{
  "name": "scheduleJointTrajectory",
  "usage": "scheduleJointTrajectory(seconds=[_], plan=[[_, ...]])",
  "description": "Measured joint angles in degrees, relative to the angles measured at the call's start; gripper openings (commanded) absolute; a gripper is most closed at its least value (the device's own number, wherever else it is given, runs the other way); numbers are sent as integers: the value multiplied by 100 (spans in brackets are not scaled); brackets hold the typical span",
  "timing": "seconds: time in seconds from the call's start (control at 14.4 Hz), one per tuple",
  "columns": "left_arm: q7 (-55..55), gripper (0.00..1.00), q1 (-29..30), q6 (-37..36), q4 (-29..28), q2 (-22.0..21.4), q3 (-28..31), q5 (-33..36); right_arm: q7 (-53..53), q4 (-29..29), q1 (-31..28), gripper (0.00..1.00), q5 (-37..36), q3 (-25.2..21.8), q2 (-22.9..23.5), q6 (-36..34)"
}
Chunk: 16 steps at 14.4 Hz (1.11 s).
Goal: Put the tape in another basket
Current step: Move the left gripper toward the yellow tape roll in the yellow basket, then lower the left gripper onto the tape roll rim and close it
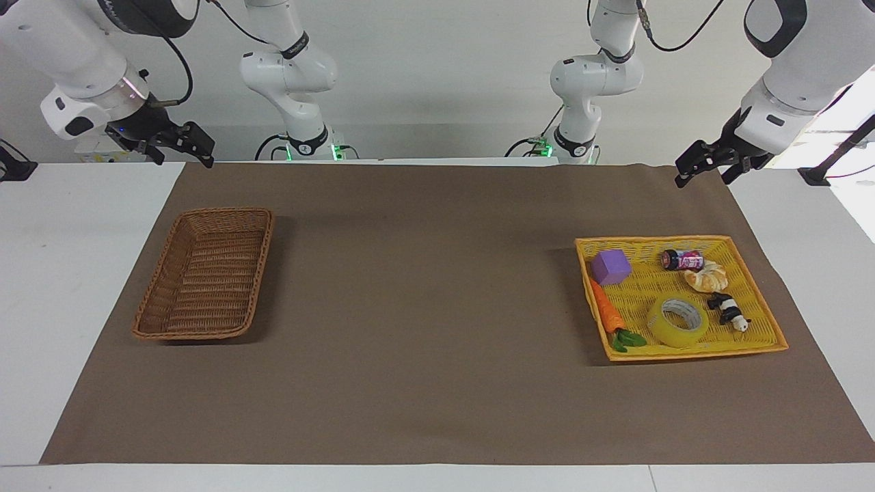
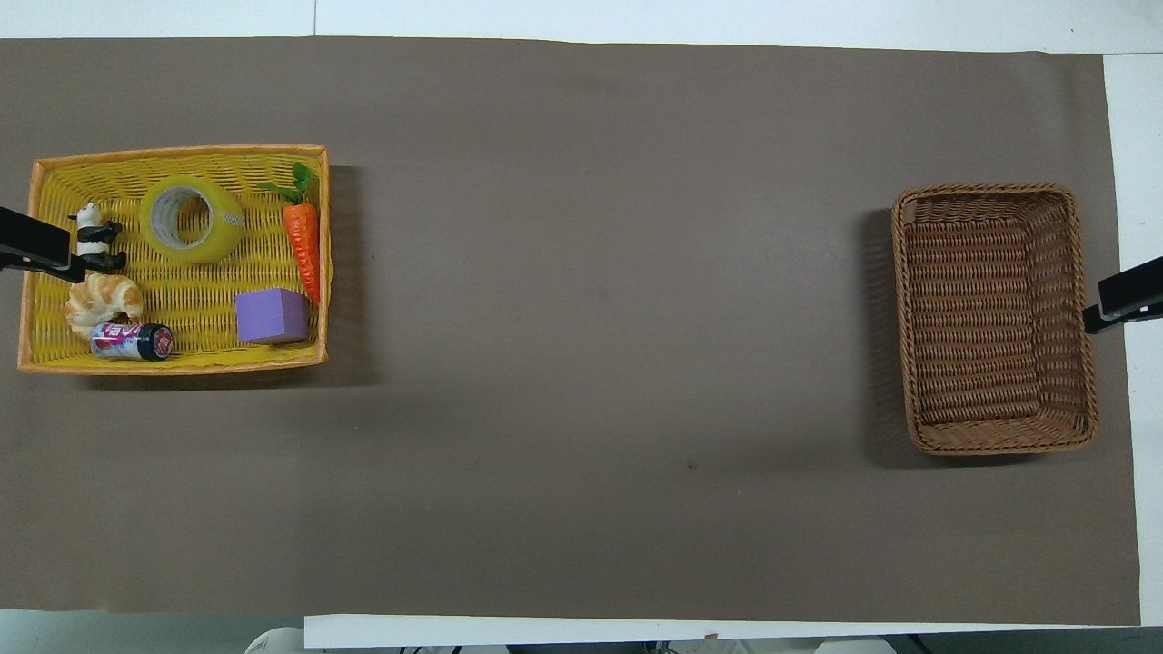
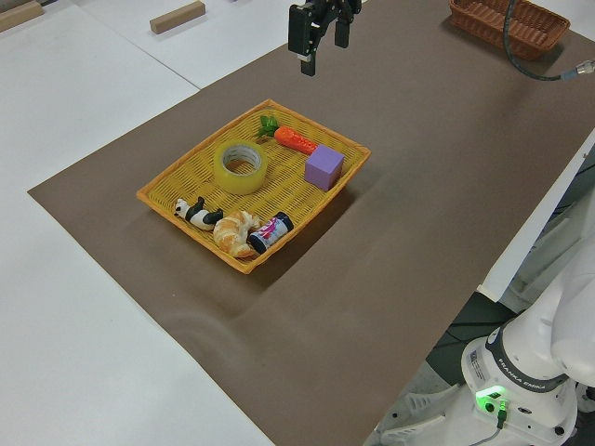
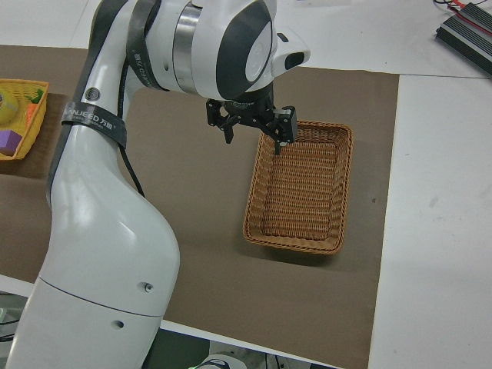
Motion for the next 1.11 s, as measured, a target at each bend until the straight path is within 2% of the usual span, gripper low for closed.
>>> scheduleJointTrajectory(seconds=[0.35, 0.49, 0.62, 0.83, 0.97, 1.11], plan=[[-23, 100, 15, -4, -8, -2, 21, 2, 0, 0, 0, 100, 0, 0, 0, 0], [-51, 100, 157, 225, -141, -20, 45, 3, 0, 0, 0, 100, 0, 0, 0, 0], [-54, 99, 414, 1131, -677, -78, 67, 7, 0, 0, 0, 100, 0, 0, 0, 0], [151, 99, 927, 2707, -1783, 5, 90, 5, 0, 0, 0, 100, 0, 0, 0, 0], [367, 97, 1002, 3586, -2229, 324, 99, 4, 0, 0, 0, 100, 0, 0, 0, 0], [438, 87, 983, 4237, -2381, 759, 60, 4, 0, 0, 0, 100, 0, 0, 0, 0]])
